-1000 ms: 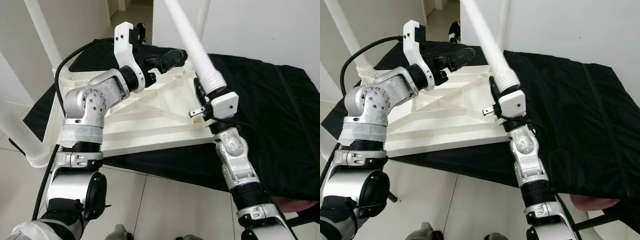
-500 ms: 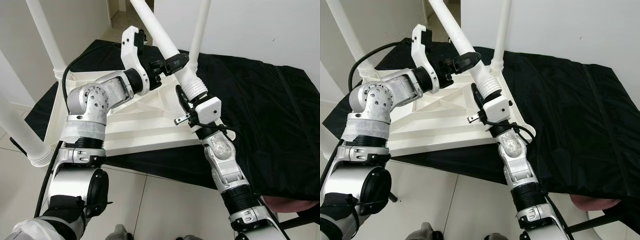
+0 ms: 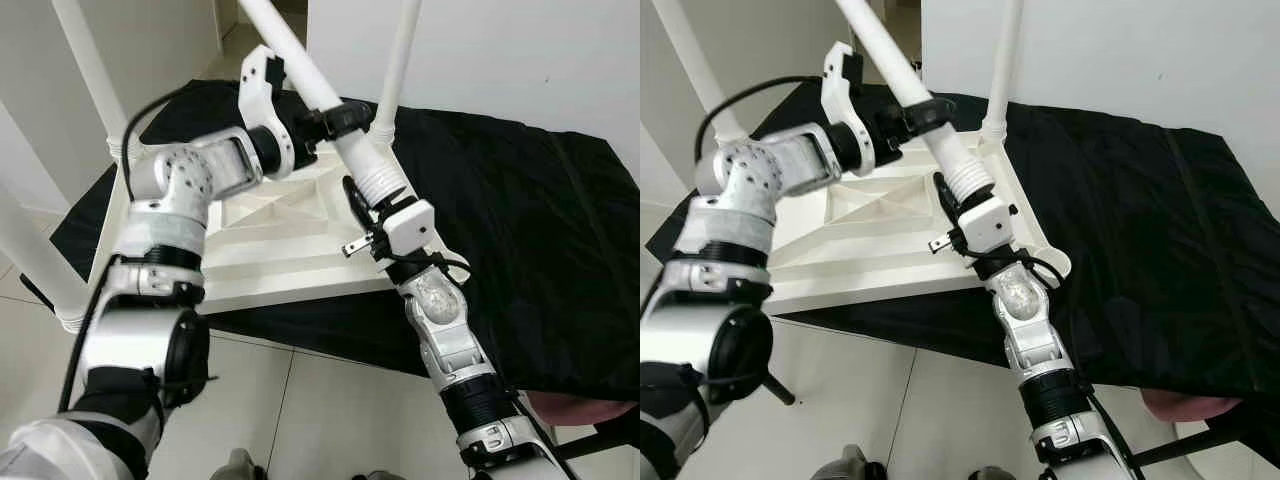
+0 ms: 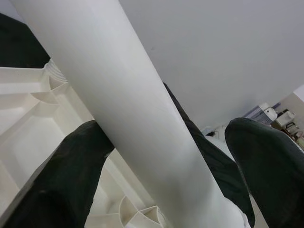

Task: Building children table

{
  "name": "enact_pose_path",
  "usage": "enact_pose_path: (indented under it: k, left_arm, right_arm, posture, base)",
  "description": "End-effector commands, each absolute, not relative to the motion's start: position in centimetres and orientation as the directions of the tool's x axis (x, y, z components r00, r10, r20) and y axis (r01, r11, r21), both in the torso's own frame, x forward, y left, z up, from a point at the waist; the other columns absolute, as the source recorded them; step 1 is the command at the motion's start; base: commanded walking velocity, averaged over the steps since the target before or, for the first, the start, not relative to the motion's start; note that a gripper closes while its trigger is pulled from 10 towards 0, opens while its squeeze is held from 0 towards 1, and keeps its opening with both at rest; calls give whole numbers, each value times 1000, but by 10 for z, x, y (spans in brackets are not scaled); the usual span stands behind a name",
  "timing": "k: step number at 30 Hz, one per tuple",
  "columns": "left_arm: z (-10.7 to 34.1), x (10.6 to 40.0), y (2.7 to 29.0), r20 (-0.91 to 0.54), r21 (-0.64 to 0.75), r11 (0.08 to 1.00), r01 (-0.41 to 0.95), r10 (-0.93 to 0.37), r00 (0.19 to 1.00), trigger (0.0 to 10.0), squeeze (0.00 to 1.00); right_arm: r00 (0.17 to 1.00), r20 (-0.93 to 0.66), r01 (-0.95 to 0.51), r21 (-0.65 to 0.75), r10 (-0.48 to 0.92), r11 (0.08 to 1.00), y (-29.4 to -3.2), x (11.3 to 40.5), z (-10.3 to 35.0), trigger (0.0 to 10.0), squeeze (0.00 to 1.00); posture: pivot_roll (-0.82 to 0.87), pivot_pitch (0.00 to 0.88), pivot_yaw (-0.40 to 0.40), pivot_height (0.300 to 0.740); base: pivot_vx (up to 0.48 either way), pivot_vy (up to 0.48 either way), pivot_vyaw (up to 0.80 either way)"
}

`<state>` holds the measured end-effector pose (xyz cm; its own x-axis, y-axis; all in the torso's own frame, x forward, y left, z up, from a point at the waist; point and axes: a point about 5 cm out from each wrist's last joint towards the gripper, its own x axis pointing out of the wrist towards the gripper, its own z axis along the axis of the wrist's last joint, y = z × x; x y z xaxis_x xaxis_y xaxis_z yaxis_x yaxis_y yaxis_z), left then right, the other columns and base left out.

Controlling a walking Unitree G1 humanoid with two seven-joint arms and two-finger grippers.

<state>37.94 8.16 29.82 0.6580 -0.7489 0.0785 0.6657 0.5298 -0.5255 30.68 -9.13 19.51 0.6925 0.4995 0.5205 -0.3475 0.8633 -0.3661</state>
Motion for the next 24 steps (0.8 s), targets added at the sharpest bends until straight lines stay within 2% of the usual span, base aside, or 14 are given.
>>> enact_pose_path:
  k: [1,8,22,23,24]
  left_arm:
    - [308,381,85,101,-519,517,681,-754,649,10000,0]
    - [318,397,99,47,-618,547,565,-692,721,10000,0]
    - [321,411,112,52,-742,523,418,-578,815,10000,0]
    - [321,413,117,57,-768,510,387,-548,835,6196,0]
    - [321,413,117,57,-768,510,387,-548,835,6196,0]
  right_arm:
    - [686,507,-353,-394,521,848,-90,304,190,10000,0]
    - [666,471,-355,-482,578,801,-92,299,182,10000,0]
    - [646,453,-358,-532,615,767,-87,298,179,10000,0]
    - [647,452,-356,-534,614,767,-86,299,179,10000,0]
    - [647,452,-356,-534,614,767,-86,299,179,10000,0]
  posture:
    - [-14,0,21,740]
    - [-16,0,25,740]
    - [-13,0,28,740]
    - [-12,0,27,740]
    - [-12,0,27,740]
  base:
    - [0,0,0]
    - [0,0,0]
    - [0,0,0]
    - [0,0,0]
    - [0,0,0]
